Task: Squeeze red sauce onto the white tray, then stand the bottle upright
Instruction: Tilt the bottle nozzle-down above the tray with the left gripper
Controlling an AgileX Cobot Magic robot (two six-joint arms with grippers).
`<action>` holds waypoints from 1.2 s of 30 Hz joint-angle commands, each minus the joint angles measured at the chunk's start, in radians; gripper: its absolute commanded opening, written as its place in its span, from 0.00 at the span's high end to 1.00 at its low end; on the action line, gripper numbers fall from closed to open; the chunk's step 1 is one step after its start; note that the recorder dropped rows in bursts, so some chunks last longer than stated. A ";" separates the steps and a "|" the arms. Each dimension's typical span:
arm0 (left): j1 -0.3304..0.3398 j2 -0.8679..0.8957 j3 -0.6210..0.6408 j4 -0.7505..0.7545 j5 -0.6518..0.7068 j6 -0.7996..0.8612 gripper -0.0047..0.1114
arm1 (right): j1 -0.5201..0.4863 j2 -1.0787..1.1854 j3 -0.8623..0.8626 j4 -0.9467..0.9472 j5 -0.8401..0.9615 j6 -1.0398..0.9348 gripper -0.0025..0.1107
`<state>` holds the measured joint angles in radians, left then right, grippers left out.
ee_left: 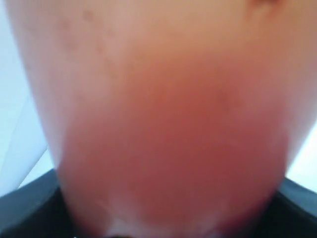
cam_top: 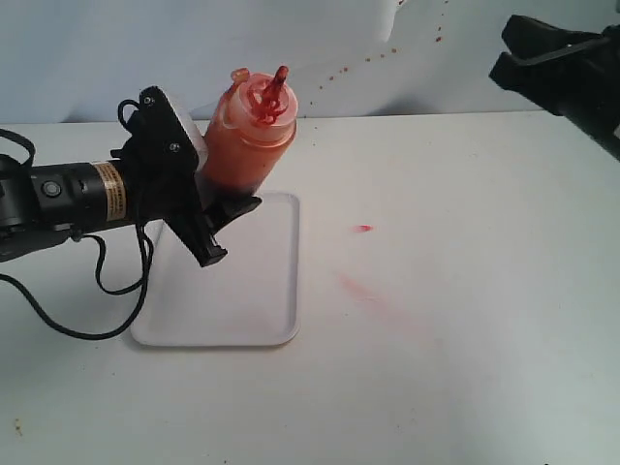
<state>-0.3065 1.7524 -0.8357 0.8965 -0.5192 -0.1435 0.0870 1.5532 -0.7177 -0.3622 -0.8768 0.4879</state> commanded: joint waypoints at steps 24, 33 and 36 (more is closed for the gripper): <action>0.057 -0.005 -0.007 -0.469 0.343 0.679 0.96 | 0.033 0.013 -0.017 -0.047 0.053 -0.136 0.98; 0.064 -0.005 -0.007 -0.469 0.328 0.909 0.96 | 0.033 0.013 -0.017 -0.054 0.050 -0.111 0.98; 0.069 -0.005 -0.007 -0.469 0.300 1.052 0.96 | 0.033 0.013 -0.017 -0.057 0.050 -0.111 0.98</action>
<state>-0.2446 1.7540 -0.8357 0.4439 -0.1502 0.7929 0.1157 1.5668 -0.7277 -0.4059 -0.8102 0.3696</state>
